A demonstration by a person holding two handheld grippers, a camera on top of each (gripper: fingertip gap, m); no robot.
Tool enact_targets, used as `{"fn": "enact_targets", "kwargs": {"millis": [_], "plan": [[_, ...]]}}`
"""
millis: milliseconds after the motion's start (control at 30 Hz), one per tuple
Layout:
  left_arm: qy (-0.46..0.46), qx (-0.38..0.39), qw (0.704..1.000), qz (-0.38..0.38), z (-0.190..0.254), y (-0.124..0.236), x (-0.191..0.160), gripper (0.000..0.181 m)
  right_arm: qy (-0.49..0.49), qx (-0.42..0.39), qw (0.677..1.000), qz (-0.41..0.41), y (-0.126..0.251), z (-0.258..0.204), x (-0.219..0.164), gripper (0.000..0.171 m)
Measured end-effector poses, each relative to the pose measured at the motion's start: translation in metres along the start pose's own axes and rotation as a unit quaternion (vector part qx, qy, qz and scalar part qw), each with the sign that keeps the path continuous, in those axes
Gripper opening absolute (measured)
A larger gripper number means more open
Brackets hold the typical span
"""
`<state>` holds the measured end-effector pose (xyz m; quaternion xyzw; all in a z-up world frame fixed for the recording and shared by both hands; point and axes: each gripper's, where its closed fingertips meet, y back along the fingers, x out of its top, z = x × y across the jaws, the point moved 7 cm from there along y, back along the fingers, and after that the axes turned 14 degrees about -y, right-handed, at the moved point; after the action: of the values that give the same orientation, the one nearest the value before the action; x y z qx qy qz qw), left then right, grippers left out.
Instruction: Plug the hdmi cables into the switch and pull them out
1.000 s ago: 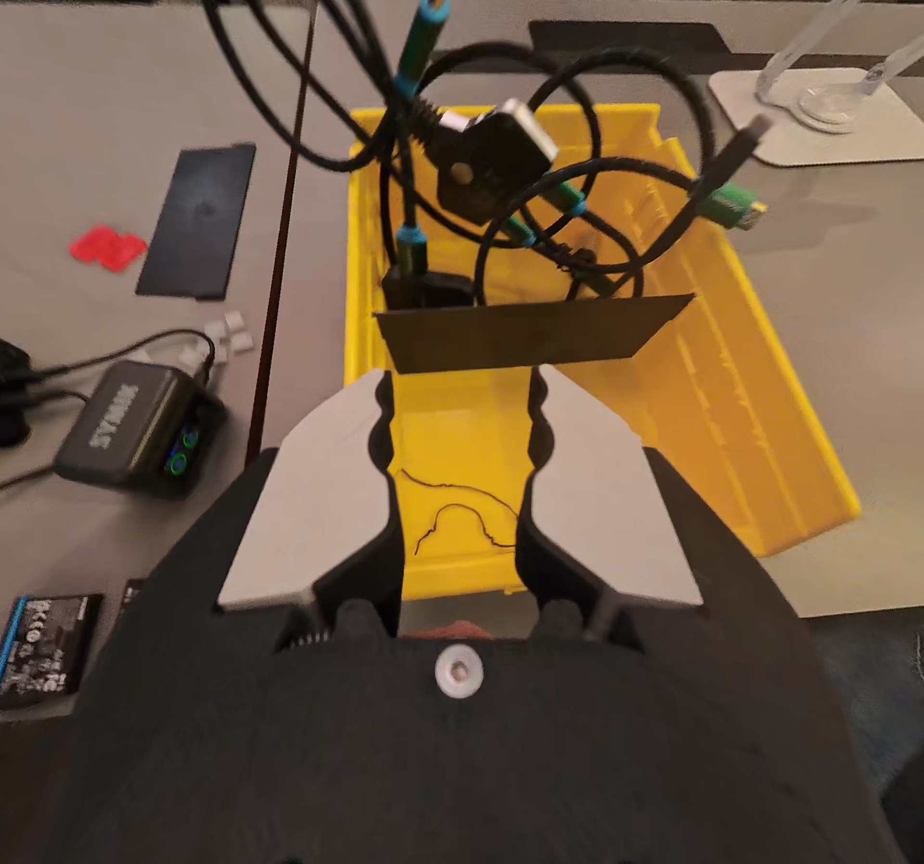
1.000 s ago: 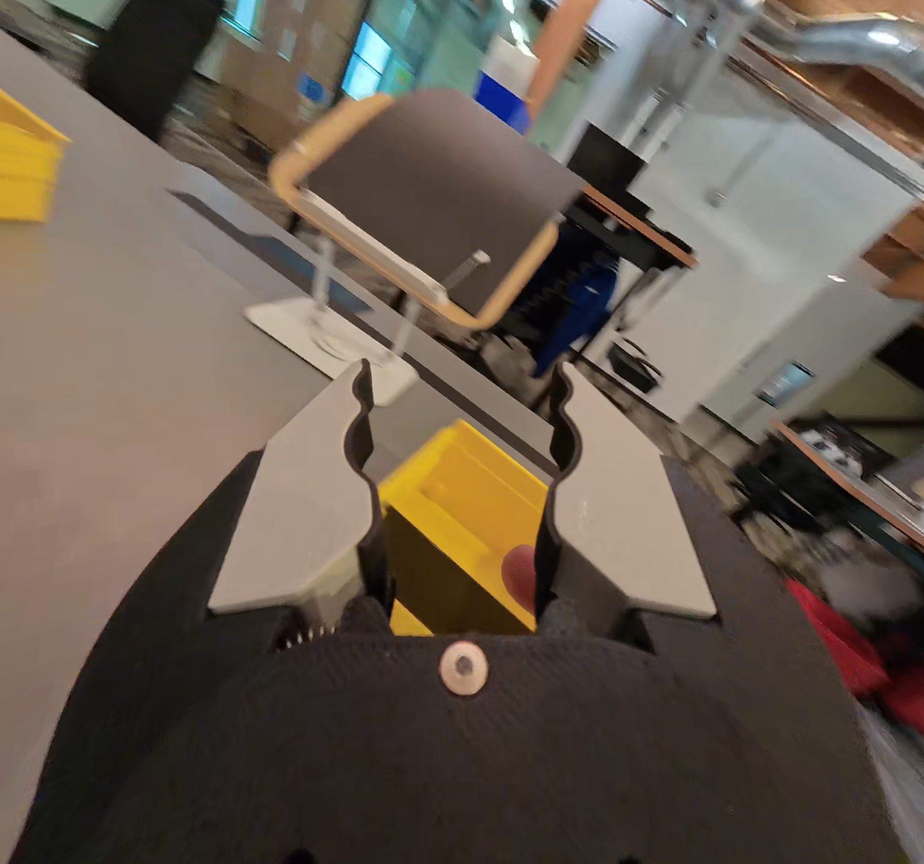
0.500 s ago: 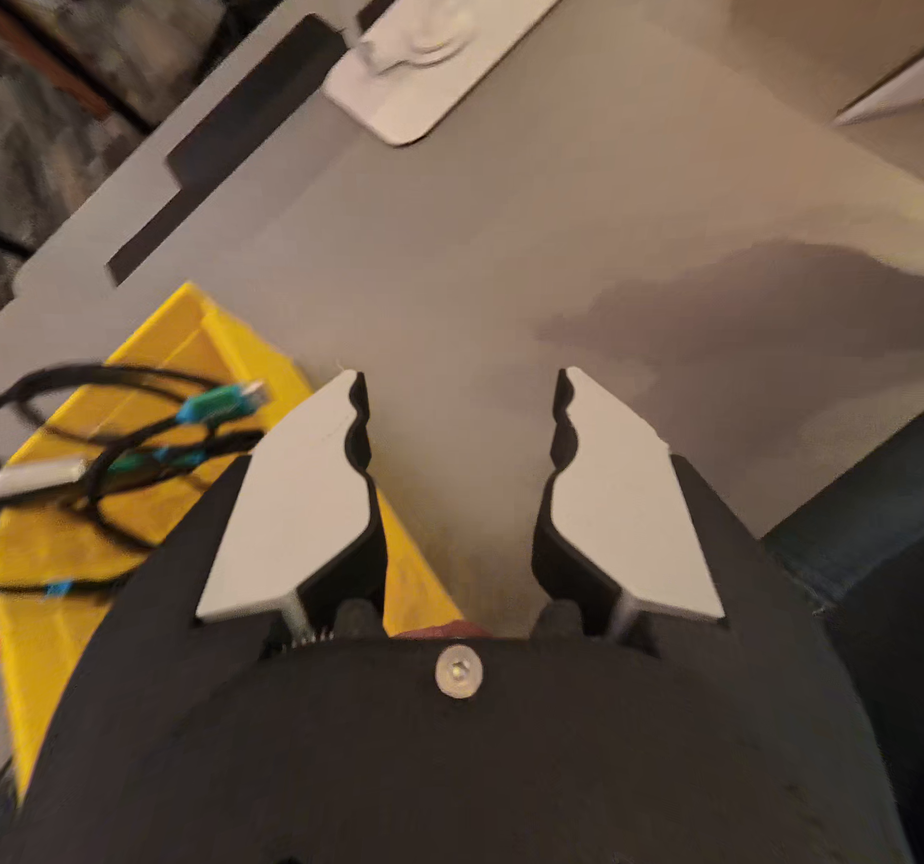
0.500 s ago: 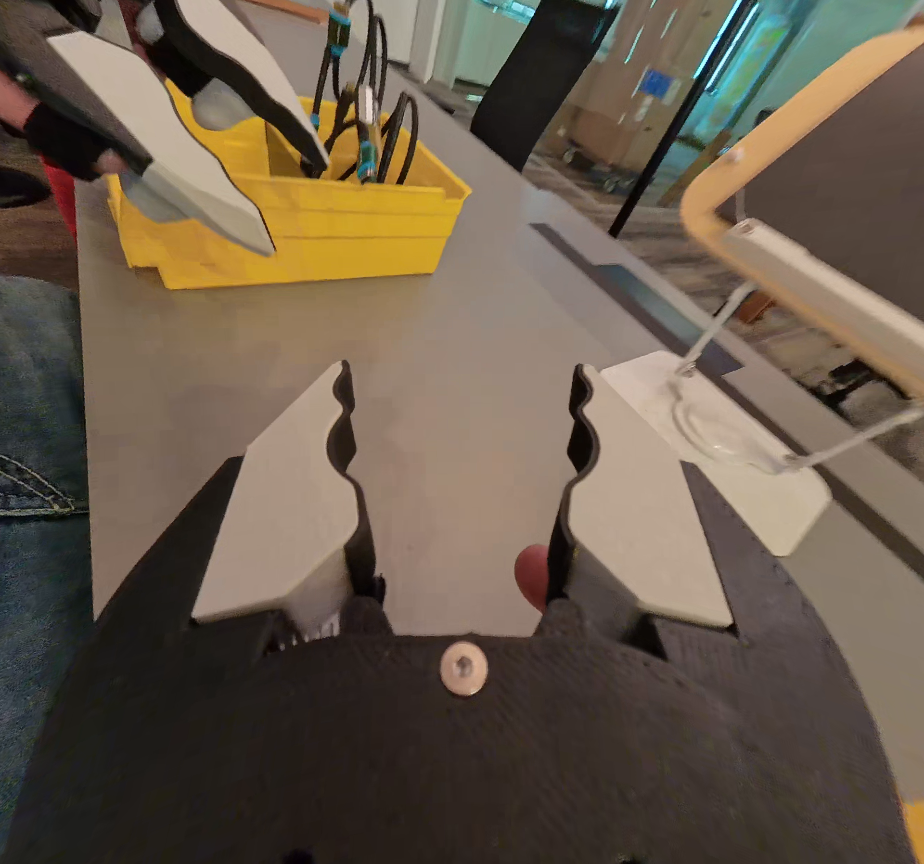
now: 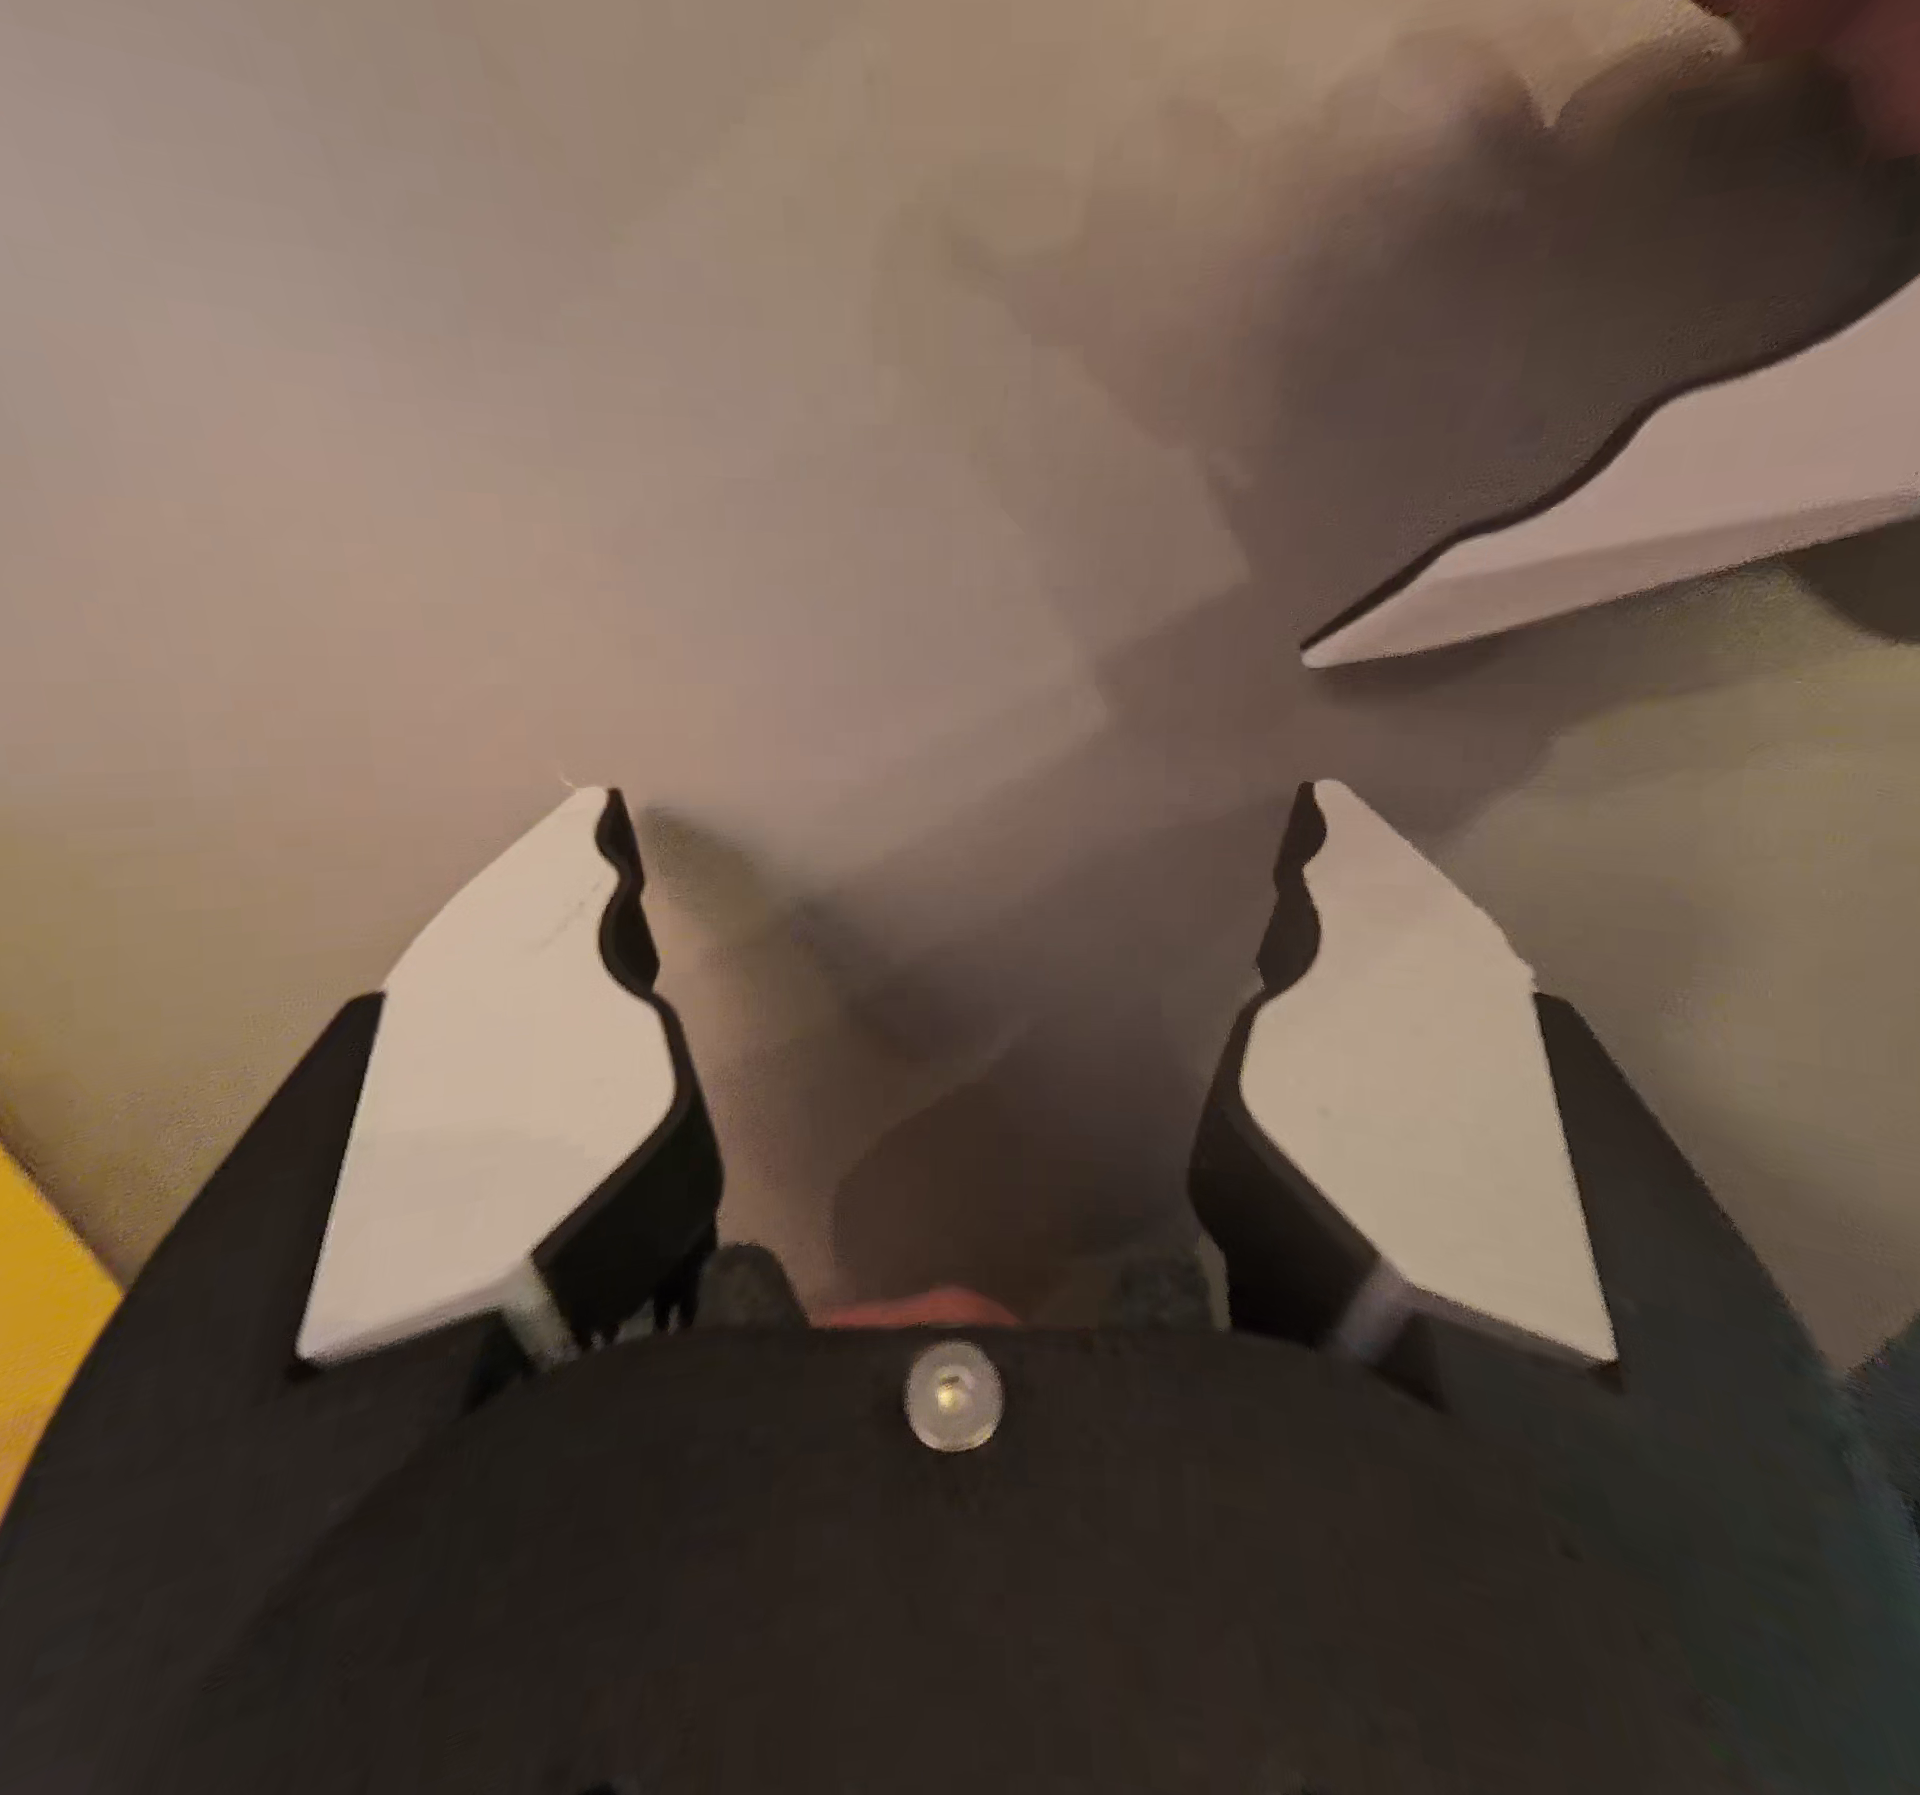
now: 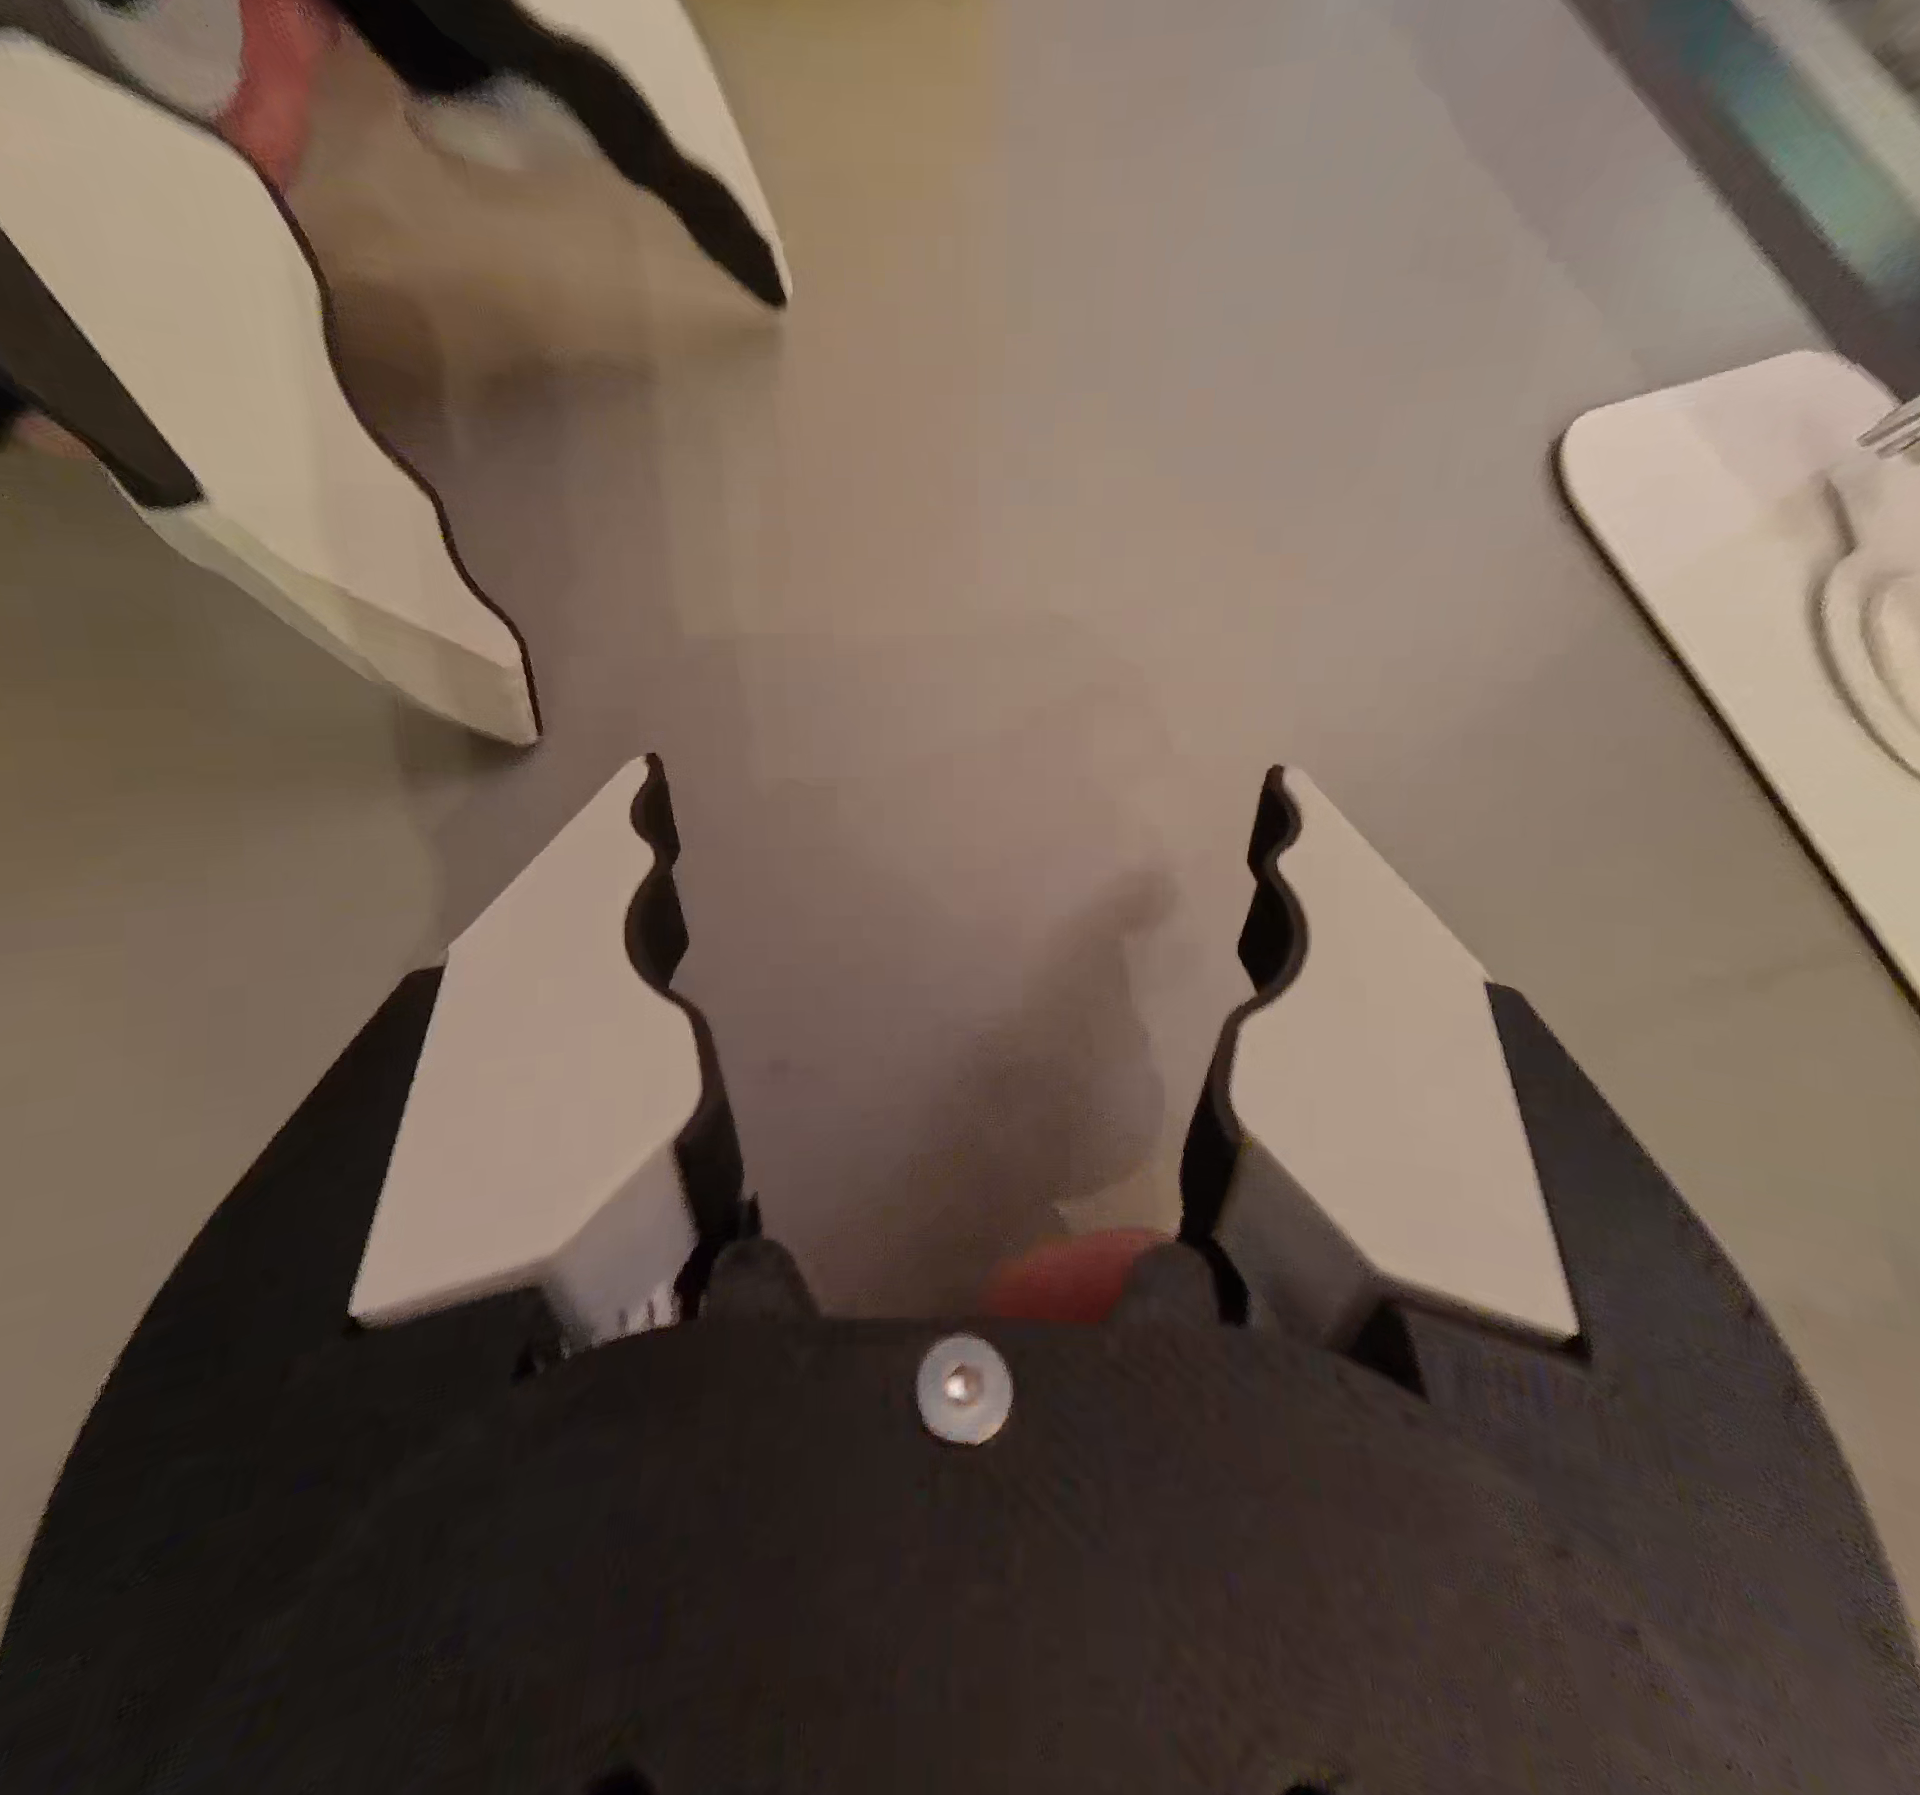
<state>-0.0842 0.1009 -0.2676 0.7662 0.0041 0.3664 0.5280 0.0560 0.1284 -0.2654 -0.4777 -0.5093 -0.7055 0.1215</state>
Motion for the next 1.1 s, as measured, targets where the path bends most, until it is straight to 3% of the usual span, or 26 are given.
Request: {"fn": "enact_targets", "kwargs": {"millis": [200, 667, 800, 900, 1033, 1100], "plan": [[0.016, -0.006, 1.000, 0.015, -0.001, -0.004, -0.001, 0.119, -0.026, 0.022, 0.999, -0.040, -0.006, 0.003, -0.003, 0.106], [0.016, -0.003, 1.000, 0.027, 0.000, -0.006, -0.002, 0.120, -0.020, 0.028, 0.999, -0.036, -0.006, 0.000, -0.003, 0.100], [-0.008, -0.013, 1.000, 0.013, 0.005, 0.000, 0.001, 0.102, -0.021, 0.028, 0.999, -0.035, -0.005, 0.001, -0.004, 0.097], [-0.055, 0.015, 0.997, 0.054, 0.004, 0.030, 0.021, 0.081, -0.016, 0.026, 0.999, -0.032, -0.005, 0.001, -0.004, 0.095], [-0.083, 0.095, 0.984, 0.128, -0.024, 0.090, 0.047, 0.076, -0.014, 0.027, 0.999, -0.031, -0.004, 0.000, -0.004, 0.092], [-0.095, 0.170, 0.973, 0.125, -0.052, 0.121, 0.045, 0.075, -0.012, 0.027, 0.999, -0.030, -0.004, 0.000, -0.004, 0.090]]}}
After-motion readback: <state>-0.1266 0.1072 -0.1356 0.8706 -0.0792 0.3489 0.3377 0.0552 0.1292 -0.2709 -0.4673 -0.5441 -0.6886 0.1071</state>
